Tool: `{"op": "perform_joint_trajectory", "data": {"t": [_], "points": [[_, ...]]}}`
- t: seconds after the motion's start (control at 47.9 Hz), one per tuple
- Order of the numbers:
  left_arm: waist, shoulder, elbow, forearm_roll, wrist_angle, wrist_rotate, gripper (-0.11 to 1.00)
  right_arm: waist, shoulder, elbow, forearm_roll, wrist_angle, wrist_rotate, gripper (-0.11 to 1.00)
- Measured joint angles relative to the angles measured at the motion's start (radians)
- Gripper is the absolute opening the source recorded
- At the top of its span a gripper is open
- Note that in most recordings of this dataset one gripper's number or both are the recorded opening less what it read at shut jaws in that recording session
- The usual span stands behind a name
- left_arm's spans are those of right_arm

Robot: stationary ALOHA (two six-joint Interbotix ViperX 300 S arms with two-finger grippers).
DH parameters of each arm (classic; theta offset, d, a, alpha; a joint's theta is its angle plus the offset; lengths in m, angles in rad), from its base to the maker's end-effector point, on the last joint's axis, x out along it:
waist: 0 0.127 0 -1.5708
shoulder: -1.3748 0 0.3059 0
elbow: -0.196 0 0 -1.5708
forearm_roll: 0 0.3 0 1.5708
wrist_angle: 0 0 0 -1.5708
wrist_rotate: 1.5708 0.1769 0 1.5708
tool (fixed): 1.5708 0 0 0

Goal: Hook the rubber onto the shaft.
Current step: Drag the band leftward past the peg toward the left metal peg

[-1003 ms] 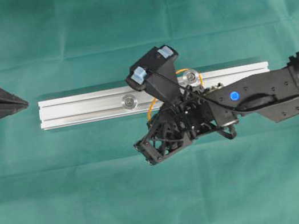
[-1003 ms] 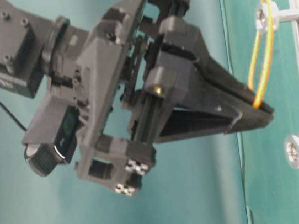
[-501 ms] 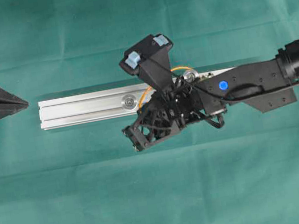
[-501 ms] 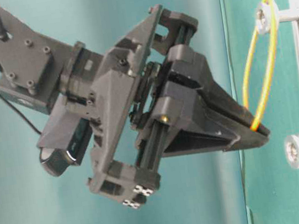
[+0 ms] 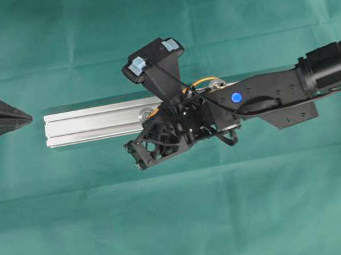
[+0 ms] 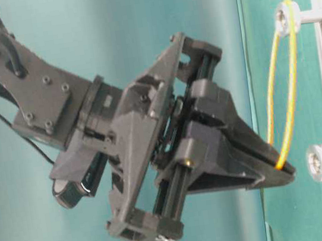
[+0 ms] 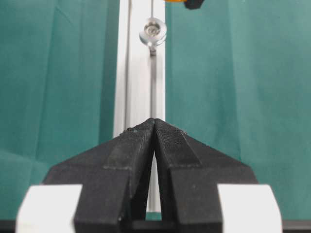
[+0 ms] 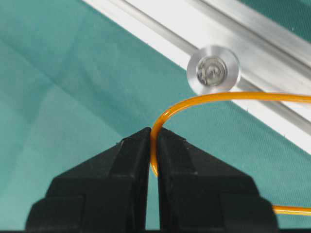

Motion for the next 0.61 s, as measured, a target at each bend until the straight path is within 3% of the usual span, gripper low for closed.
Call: {"op": "perform_joint_trajectory", "data": {"t": [0.606], "points": [[0.0, 0.003, 0.0, 0.0, 0.0, 0.0, 0.0, -0.025, 0.043, -0.023, -0.012, -0.021, 0.0, 0.06]]}}
